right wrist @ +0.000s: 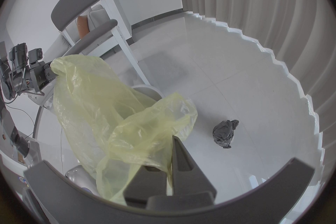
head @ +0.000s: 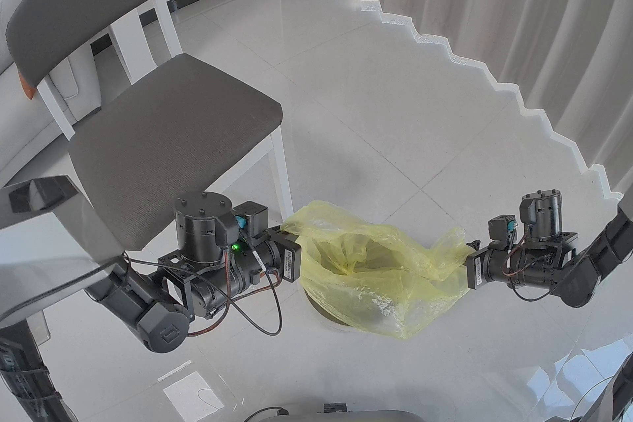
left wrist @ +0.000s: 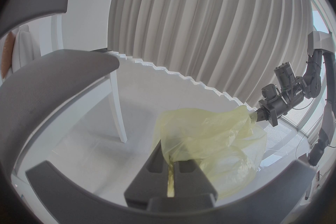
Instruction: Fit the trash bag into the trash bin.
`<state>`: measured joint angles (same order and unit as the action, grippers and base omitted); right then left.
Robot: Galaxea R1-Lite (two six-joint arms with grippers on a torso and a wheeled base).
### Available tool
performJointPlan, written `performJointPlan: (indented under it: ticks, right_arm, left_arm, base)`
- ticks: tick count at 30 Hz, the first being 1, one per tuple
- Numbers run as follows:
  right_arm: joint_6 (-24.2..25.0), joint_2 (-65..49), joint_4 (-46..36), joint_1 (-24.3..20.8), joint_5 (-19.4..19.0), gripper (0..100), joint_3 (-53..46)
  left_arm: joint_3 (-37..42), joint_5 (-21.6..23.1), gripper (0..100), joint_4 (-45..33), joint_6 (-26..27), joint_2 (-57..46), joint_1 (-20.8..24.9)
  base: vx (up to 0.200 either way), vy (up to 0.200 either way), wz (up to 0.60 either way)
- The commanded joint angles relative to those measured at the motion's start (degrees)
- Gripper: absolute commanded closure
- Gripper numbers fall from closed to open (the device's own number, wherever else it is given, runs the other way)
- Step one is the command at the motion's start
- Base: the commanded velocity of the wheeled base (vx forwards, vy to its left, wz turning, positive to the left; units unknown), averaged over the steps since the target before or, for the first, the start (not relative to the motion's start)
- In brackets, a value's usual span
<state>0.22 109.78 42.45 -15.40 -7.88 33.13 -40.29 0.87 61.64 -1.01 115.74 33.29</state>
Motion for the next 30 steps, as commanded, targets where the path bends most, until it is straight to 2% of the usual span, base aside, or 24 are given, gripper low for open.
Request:
performJointPlan:
  ticks: [1,2,5,15,23,25,30]
  right_arm:
    - [0.13,5.62,2.11,0.81,-0.39,100,0.62]
    - [0.31,7.82,5.72,1.16,-0.47,100,0.7]
    - [0.31,11.25,9.76,1.33,-0.47,100,0.79]
    - [0.04,14.24,10.02,0.54,-1.53,100,-0.53]
    - [0.04,14.94,10.2,1.16,-1.53,100,-1.67]
    - [0.22,16.61,11.08,1.16,-1.53,100,-0.44]
    - [0.31,18.28,11.25,1.16,-1.62,100,2.81]
  left_arm:
    - [-1.11,0.1,100,0.68,-0.13,4.5,-0.77]
    - [-1.11,0.01,100,2.17,-0.13,6.34,-1.48]
    - [0.12,0.01,100,4.02,-0.13,7.4,-2.09]
    - [5.75,-0.25,100,5.25,-1.54,5.46,-2.18]
    - [4.96,-0.6,100,7.8,-1.71,8.72,-2.62]
    - [3.9,-0.95,100,10.08,-1.27,10.65,-3.5]
    - [2.06,-1.13,100,9.91,-0.57,12.58,-5.26]
  base:
    - [0.0,0.0,0.0]
    - [0.0,0.0,0.0]
    - [0.0,0.0,0.0]
    - [0.0,0.0,0.0]
    - [0.0,0.0,0.0]
    - [0.0,0.0,0.0]
    - [0.0,0.0,0.0]
